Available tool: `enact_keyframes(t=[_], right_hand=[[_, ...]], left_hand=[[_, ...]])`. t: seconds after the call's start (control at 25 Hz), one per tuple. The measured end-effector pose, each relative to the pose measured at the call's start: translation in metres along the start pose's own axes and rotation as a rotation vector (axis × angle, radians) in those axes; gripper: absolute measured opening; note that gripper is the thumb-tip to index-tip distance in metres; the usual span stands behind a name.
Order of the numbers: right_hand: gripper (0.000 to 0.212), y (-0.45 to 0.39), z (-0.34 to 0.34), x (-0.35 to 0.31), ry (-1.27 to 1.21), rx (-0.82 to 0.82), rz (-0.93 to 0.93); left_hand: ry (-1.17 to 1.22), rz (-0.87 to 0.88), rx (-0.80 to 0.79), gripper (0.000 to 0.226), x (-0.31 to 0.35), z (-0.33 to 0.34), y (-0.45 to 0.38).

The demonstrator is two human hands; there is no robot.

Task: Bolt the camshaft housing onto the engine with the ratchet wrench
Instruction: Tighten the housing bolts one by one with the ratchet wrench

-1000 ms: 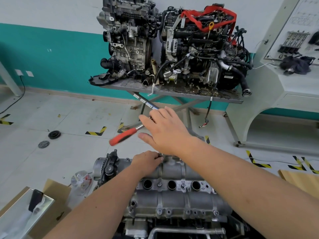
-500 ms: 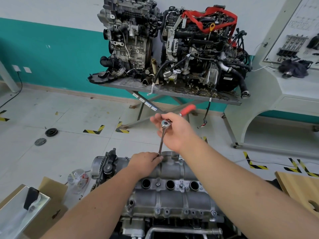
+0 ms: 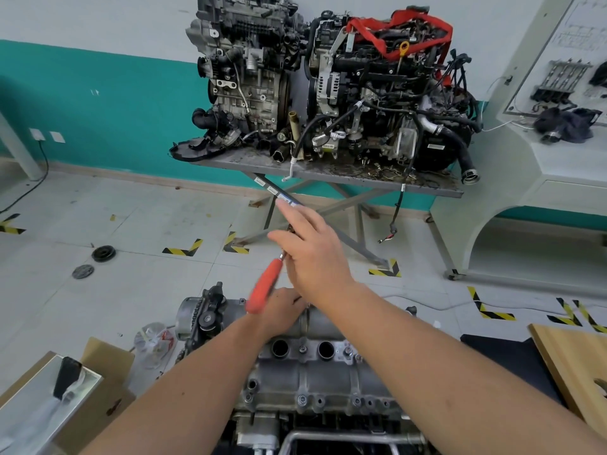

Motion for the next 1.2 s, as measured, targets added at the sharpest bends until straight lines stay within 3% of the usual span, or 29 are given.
enact_keyframes(t=[0.08, 0.16, 0.24, 0.36, 0.44, 0.52, 0.64, 0.8, 0.92, 1.04, 1.2], right_hand=[[0.029, -0.013, -0.002, 0.0, 0.262, -0.165, 0.002], [0.036, -0.023, -0.004, 0.002, 0.442, -0.34, 0.13], [0.039, -0.033, -0.007, 0.003, 0.471, -0.457, 0.237], [0.022, -0.05, -0.013, 0.011, 0.335, -0.563, 0.463], [0.022, -0.048, -0.017, 0.021, -0.054, -0.493, 0.807], [0.018, -0.032, -0.014, 0.025, -0.679, -0.309, 1.18], [0.007, -0.014, -0.008, 0.028, -1.327, 0.016, 1.386], [0.018, 0.002, 0.006, 0.038, -1.507, 0.3, 1.345], [0.009, 0.006, 0.011, 0.035, -1.429, 0.439, 1.12], [0.038, 0.012, 0.011, 0.024, -1.09, 0.385, 0.874], [0.032, 0.018, -0.003, 0.013, -0.445, 0.259, 0.338]], left_hand=[[-0.164, -0.024, -0.028, 0.038, -0.003, 0.002, 0.0], [-0.189, -0.021, -0.062, 0.041, -0.005, 0.004, -0.001], [-0.162, -0.023, -0.05, 0.04, -0.006, 0.006, -0.002], [-0.176, -0.014, -0.034, 0.038, -0.004, 0.005, -0.001], [-0.191, -0.011, -0.022, 0.038, -0.005, 0.006, -0.001], [-0.206, -0.017, -0.022, 0.039, -0.005, 0.006, -0.001], [-0.214, -0.003, 0.001, 0.04, -0.004, 0.006, -0.001], [-0.223, -0.013, -0.008, 0.041, -0.003, 0.003, 0.001], [-0.218, -0.01, -0.011, 0.037, -0.002, 0.001, 0.003], [-0.213, -0.023, -0.032, 0.034, -0.003, 0.001, 0.003], [-0.122, -0.034, -0.044, 0.028, -0.003, 0.002, 0.0]])
Point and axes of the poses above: each hand's wrist, its own y-axis away from the middle knuckle, its own z-axis out of the palm, x = y × z, the point moved 5 cm from there along -y, towards the middle knuckle, and after that the axes turned 13 degrees about -y, right-handed, at the moved point
